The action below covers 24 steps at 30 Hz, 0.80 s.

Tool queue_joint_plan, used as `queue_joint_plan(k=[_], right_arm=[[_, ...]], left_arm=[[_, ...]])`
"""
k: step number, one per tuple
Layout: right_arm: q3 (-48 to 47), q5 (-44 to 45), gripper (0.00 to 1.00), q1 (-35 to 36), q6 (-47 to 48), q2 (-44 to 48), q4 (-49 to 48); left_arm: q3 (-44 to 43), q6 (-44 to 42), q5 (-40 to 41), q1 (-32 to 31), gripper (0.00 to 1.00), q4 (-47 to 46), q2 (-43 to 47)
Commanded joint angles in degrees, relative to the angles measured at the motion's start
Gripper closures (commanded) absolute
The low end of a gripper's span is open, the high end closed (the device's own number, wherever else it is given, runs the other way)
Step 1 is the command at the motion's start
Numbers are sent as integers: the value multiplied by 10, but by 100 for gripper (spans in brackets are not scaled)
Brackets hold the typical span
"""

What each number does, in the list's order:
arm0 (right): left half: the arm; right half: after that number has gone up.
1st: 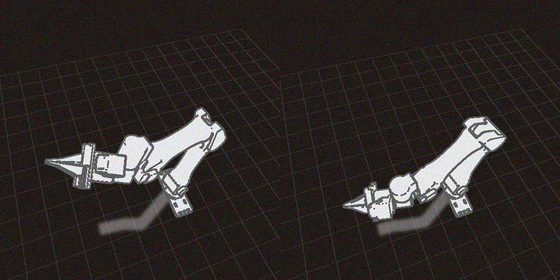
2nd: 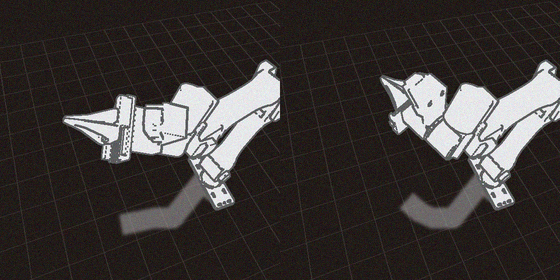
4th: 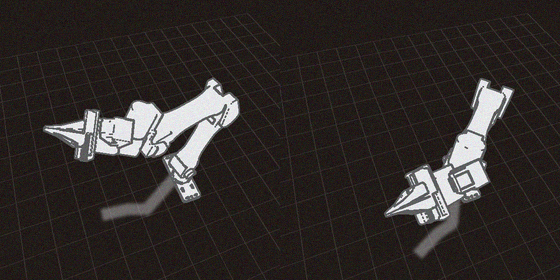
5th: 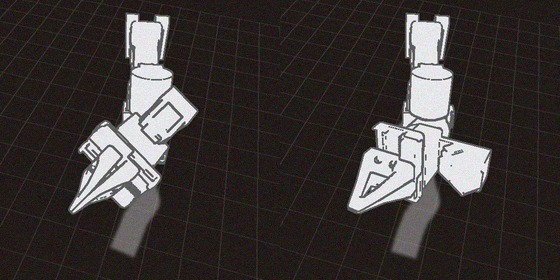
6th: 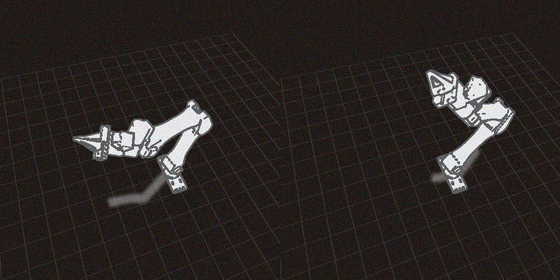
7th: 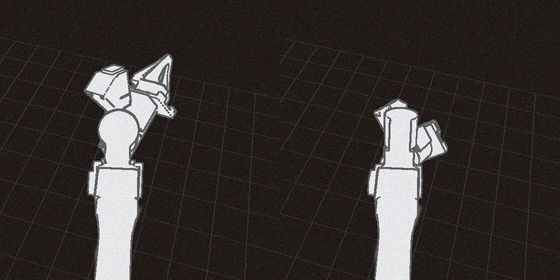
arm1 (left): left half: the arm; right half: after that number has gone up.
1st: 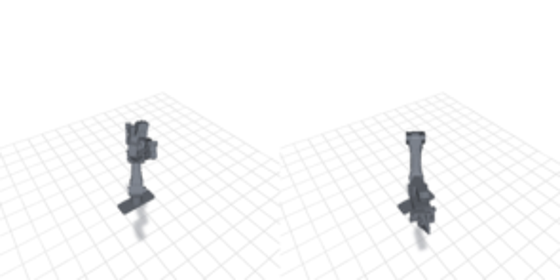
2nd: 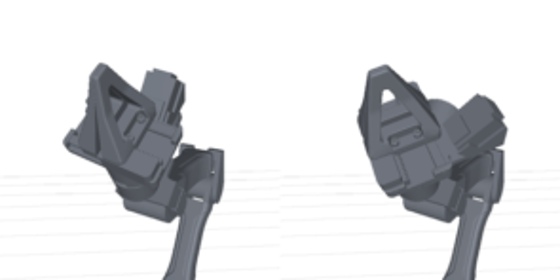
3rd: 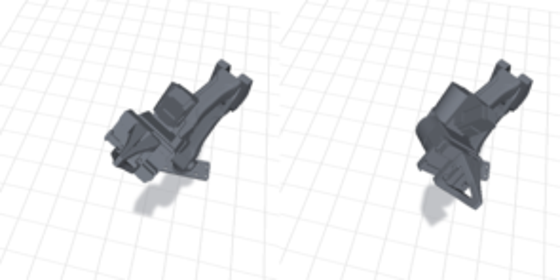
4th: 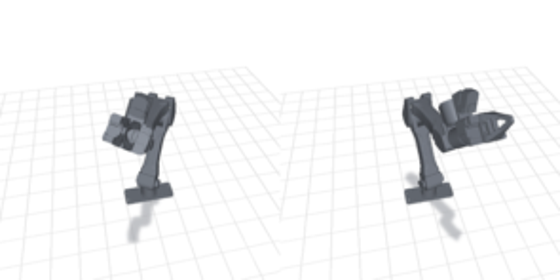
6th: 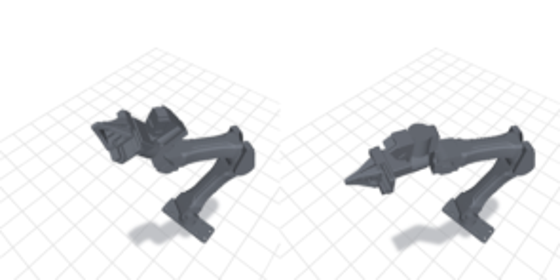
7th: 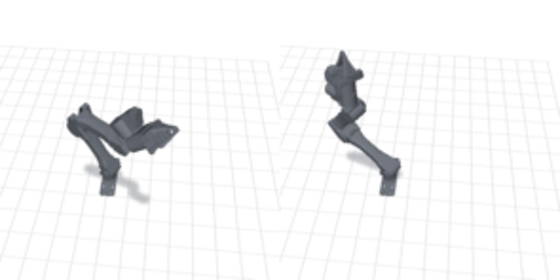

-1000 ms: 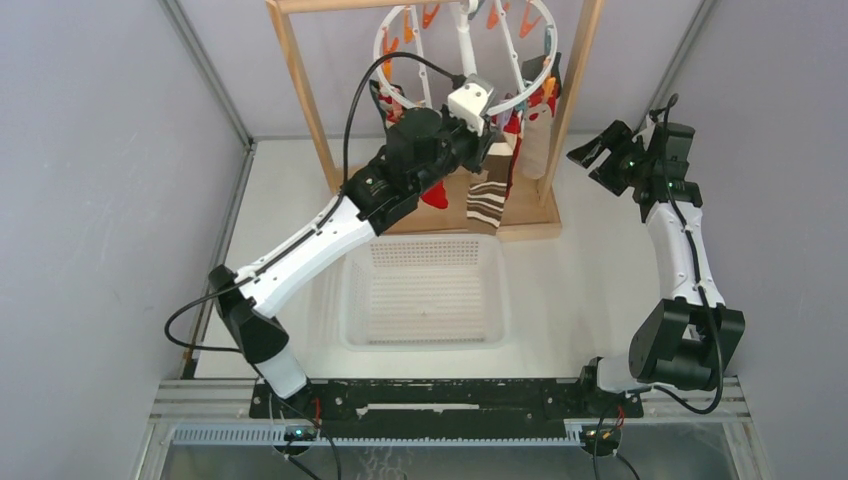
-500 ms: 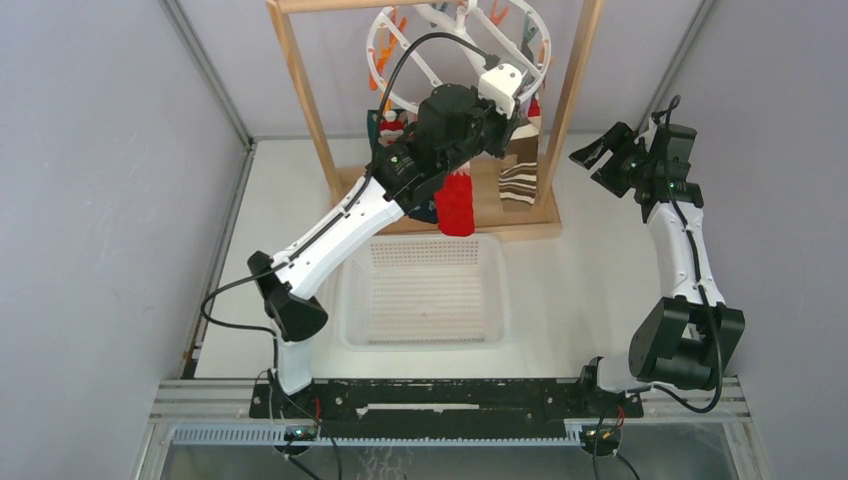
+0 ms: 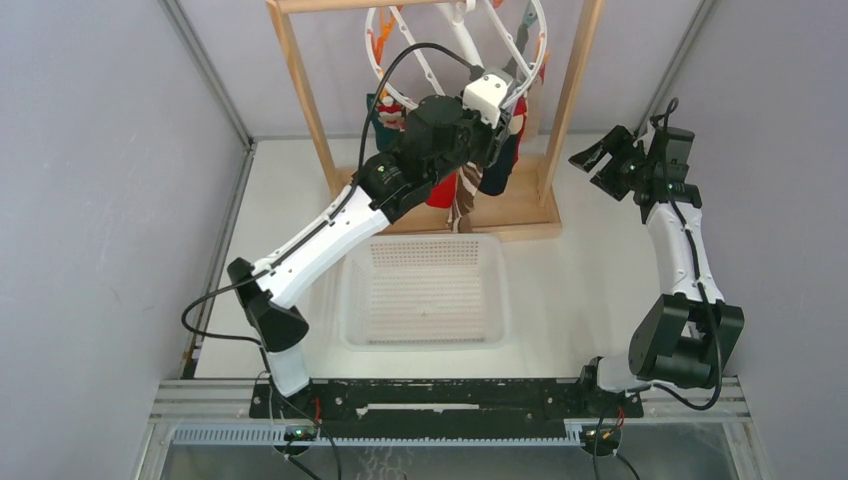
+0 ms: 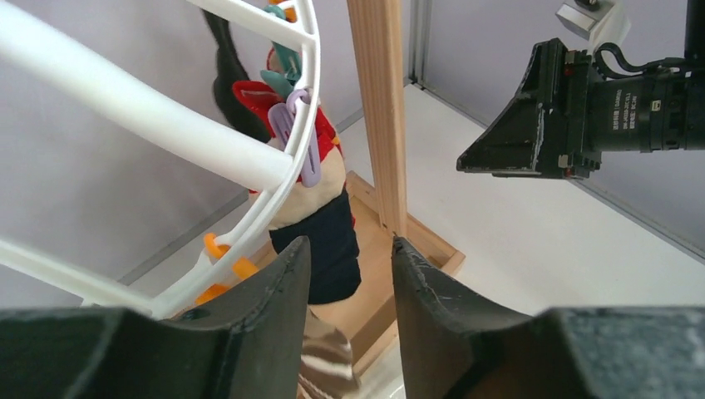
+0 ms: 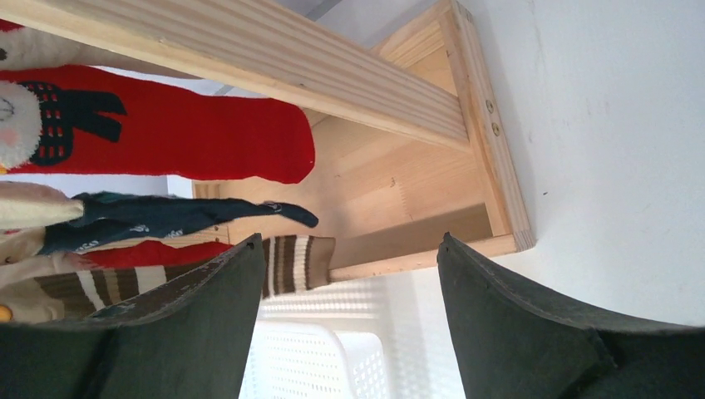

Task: Remove the socks clipped to the hanger
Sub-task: Adjust the hanger on the clothesline.

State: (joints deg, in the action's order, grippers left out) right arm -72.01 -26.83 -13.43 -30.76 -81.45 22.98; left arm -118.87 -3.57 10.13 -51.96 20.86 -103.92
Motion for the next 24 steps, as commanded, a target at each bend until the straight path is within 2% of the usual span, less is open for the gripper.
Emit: queue_joint_plan(k=[1, 9, 12, 24], right_arm=[[-2, 9, 17, -3, 6, -7, -12], [-2, 13, 17, -2, 17, -36, -16], [-3, 19, 17, 2, 21, -48, -15], [-21, 118, 18, 64, 78, -97, 30]], left_arm=[[39, -8, 27, 0, 52, -35, 62], [123, -3, 65, 0, 28, -43, 138], [154, -2, 77, 0, 1, -42, 173], [248, 39, 161, 13, 0, 18, 306]])
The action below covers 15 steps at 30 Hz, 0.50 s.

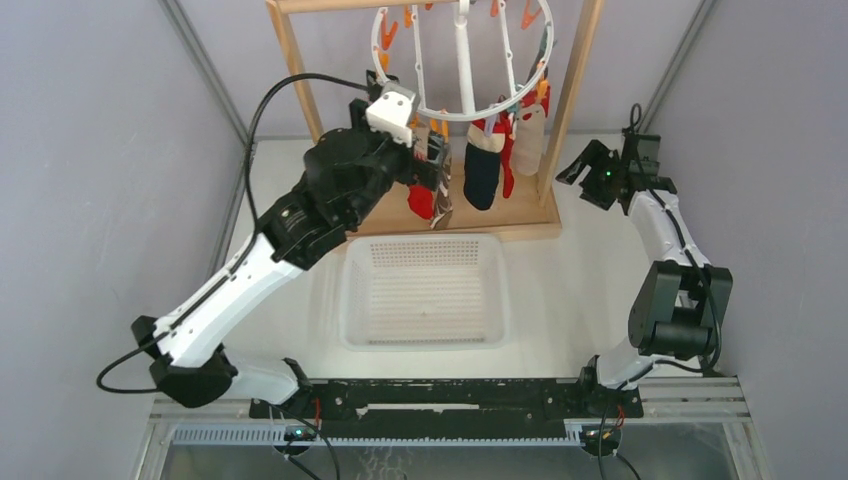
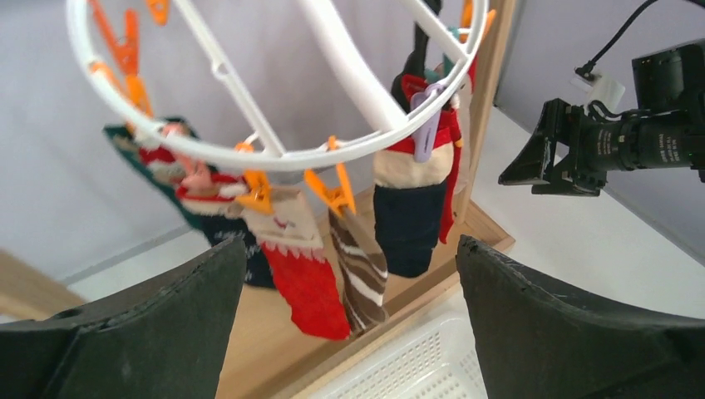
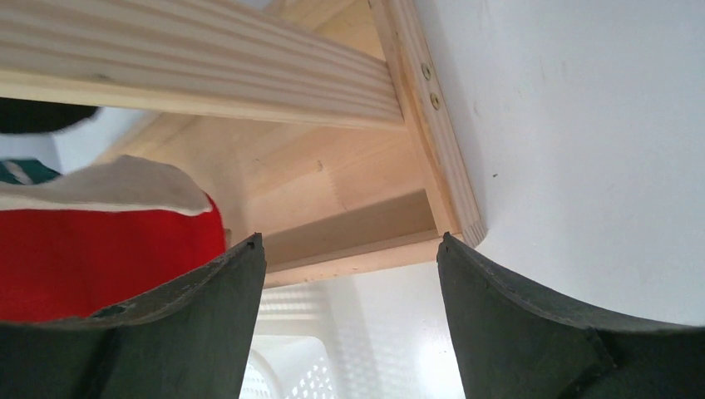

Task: Remove the socks clipped to the hanger
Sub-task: Adjust the hanger on the clothesline.

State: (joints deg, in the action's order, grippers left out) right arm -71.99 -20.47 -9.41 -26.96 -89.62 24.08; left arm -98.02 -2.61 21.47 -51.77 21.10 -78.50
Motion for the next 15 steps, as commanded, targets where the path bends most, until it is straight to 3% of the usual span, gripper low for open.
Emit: queue_joint_plan(k=[1, 10, 15], right_arm=[[-22, 62, 18, 28, 42, -20, 22], [-22, 142, 21, 76, 64, -52, 31], [-22, 186, 22, 92, 70, -69, 29]], left_arm=[[57, 42, 52, 16, 0, 16, 66], [228, 144, 52, 105, 0, 22, 180], [294, 191, 34, 167, 0, 37, 195]])
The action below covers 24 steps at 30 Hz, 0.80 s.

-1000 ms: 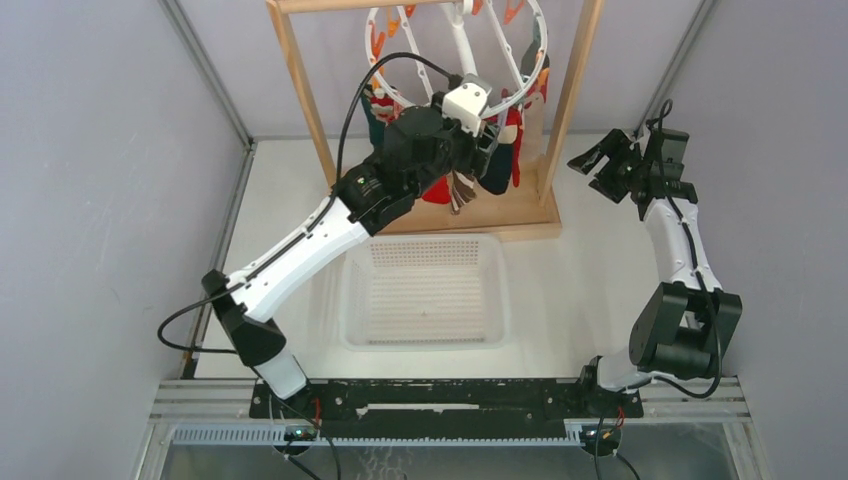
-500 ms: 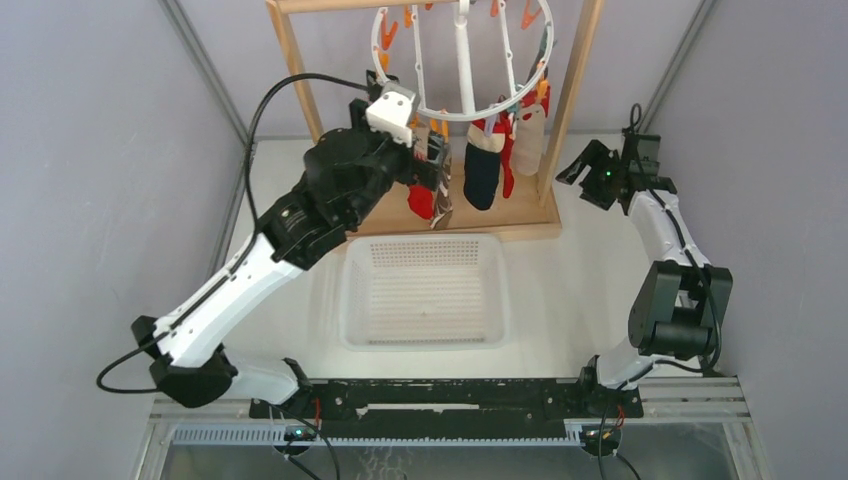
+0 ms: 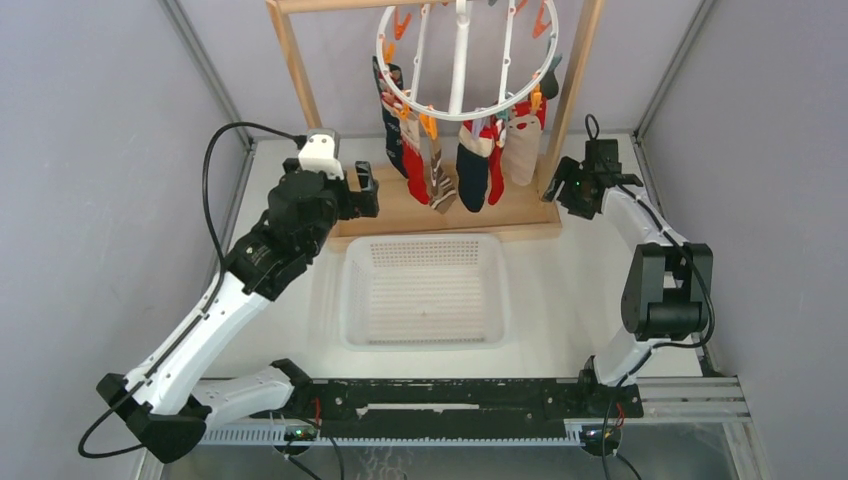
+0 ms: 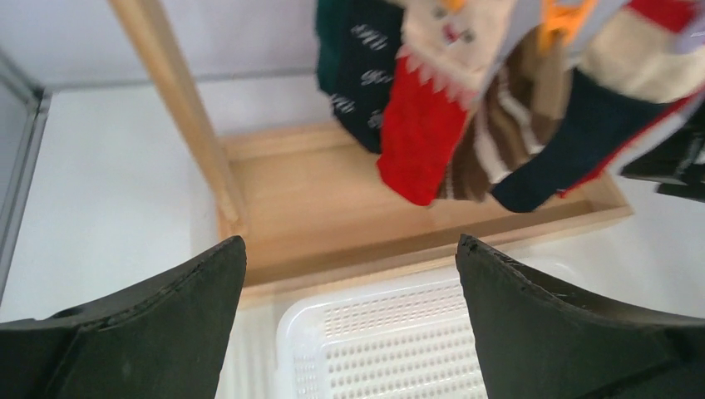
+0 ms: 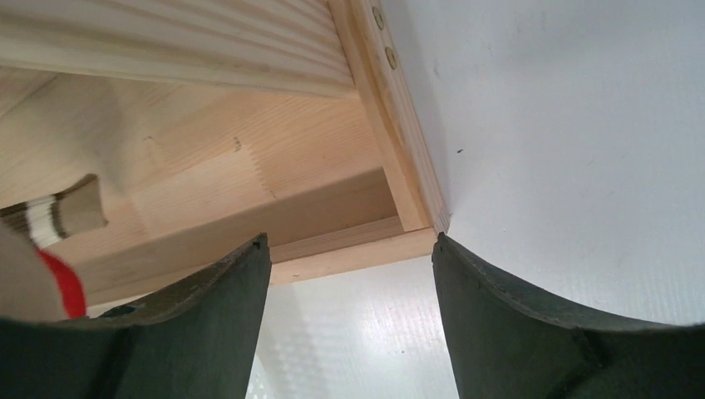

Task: Remove the socks clipped to the hanger
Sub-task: Adjust the hanger on the clothesline, then adjust the clothesline at the center of the board.

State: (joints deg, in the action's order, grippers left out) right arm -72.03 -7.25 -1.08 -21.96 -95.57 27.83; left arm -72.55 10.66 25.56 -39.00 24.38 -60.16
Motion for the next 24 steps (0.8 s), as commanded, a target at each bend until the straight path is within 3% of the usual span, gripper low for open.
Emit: queue_joint_plan(k=[1, 12, 24], right_arm=[[-21, 65, 23, 22, 21, -12, -9], [-21, 88, 28, 42, 24, -53, -9], [-19, 112, 32, 40, 29, -67, 14]], left_arm=[[47, 64, -10, 50, 0, 7, 11], [93, 99, -48, 142, 0, -1, -22], [124, 131, -61, 192, 0, -58, -141]])
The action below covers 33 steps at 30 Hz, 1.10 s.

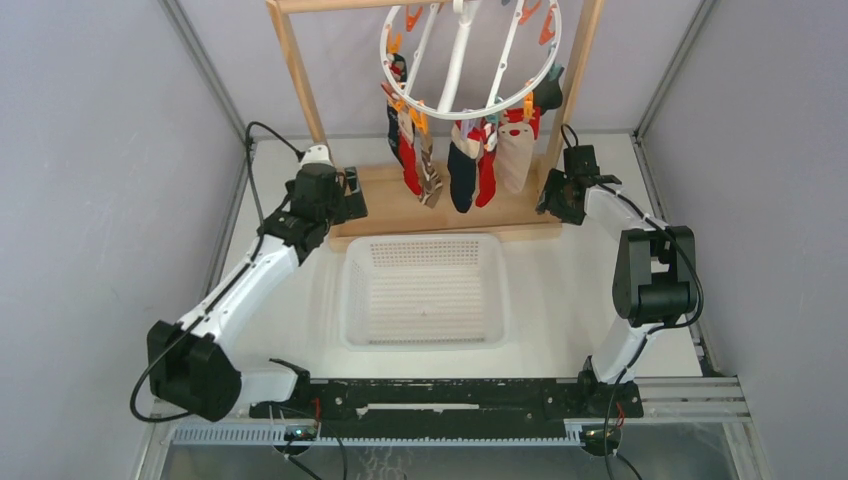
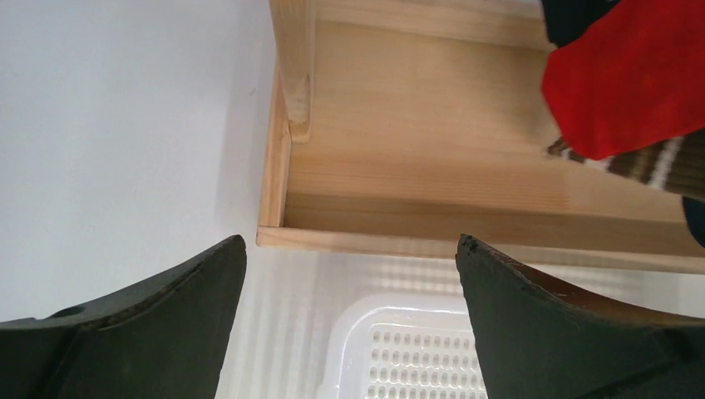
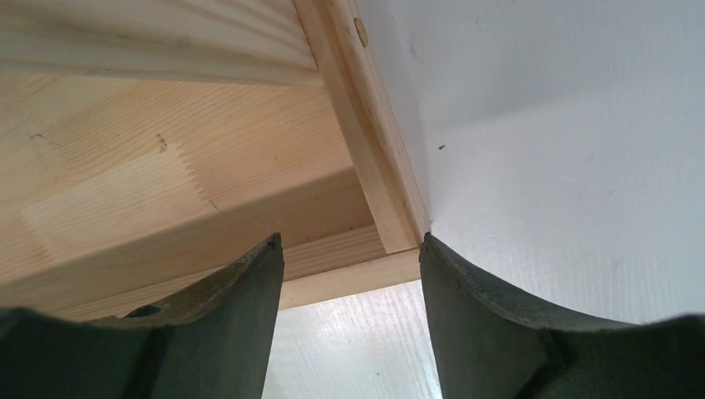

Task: Remove the socks clipped to the hanger
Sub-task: Adjust the clothesline at the center of the board.

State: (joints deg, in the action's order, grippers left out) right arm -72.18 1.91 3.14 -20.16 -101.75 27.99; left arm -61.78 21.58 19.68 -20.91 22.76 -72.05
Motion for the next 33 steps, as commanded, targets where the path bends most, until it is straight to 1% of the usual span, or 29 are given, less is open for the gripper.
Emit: queue_joint_plan(k=[1, 7, 14, 19, 22, 25, 28, 33], right_arm=[[-16, 23, 32, -3, 12, -4, 12], [0, 35, 33, -8, 13, 3, 12], [5, 42, 35, -10, 8, 4, 9], [5, 38, 35, -11, 10, -10, 14], [4, 27, 35, -14, 10, -16, 17], [5, 25, 36, -14, 9, -20, 23], [11, 23, 41, -13, 9, -21, 23], [26, 20, 46, -13, 9, -17, 21]], left_arm=[[20, 23, 1, 14, 0, -49, -28], [27, 32, 7, 27, 0, -74, -74], [20, 32, 10, 44, 0, -78, -120], [25, 34, -22, 68, 2, -82, -148], [24, 34, -39, 72, 6, -83, -164], [18, 31, -56, 74, 15, -77, -182], [13, 28, -72, 77, 26, -69, -198], [28, 29, -88, 84, 33, -69, -199]])
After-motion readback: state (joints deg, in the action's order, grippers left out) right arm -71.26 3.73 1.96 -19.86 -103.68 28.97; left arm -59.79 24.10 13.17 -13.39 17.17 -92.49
